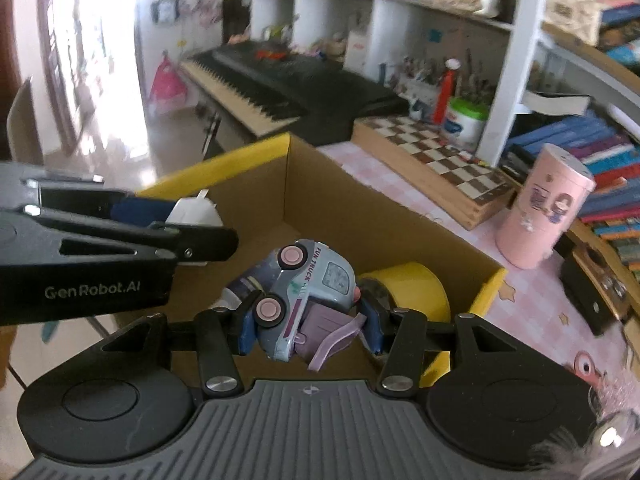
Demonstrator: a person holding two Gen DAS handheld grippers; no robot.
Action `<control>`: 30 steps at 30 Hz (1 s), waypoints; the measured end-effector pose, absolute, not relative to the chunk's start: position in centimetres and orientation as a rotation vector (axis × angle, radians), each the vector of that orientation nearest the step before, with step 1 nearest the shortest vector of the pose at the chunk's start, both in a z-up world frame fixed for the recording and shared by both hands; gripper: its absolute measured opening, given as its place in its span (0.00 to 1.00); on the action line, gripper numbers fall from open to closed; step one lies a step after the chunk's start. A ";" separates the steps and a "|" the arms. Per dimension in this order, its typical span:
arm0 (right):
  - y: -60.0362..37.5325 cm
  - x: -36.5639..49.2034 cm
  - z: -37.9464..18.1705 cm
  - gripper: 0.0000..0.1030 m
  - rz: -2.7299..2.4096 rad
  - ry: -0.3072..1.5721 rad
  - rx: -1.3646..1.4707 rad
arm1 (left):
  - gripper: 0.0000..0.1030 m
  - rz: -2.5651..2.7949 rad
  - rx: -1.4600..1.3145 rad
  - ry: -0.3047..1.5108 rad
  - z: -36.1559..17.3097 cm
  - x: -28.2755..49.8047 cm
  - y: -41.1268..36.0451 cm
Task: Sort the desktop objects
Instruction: 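Lower both grippers into the yellow box and open them to release, then withdraw both open tools from the box back over the table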
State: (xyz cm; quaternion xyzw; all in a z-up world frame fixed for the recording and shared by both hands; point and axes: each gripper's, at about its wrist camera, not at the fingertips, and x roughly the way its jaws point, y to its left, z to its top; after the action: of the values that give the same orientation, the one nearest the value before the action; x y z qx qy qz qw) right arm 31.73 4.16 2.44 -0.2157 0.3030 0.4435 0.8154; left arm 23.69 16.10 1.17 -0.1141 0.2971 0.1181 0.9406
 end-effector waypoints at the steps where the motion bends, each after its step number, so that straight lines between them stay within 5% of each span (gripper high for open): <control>1: 4.5 32.1 2.1 0.46 0.956 0.652 -0.487 | 0.33 0.240 -0.232 0.615 0.9 24.1 16.1; 14: 7.2 32.5 -1.1 0.46 1.109 0.728 -0.833 | 0.33 0.217 -0.205 0.786 -2.5 27.0 15.2; 23: 7.1 32.5 -1.2 0.47 1.100 0.748 -0.831 | 0.34 0.239 -0.234 0.801 -3.0 27.0 15.4; 27: 6.9 32.7 -0.6 0.59 1.078 0.726 -0.778 | 0.42 0.262 -0.233 0.730 -2.0 26.3 15.1; 30: 6.1 32.8 0.0 0.59 1.054 0.706 -0.717 | 0.54 0.269 -0.219 0.672 -0.8 25.7 14.7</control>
State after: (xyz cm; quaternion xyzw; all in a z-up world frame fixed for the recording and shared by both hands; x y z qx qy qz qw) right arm 32.77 6.15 0.02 -0.3277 0.3224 0.4816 0.7462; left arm 25.66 14.66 -0.80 -0.1067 0.3279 0.1314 0.9294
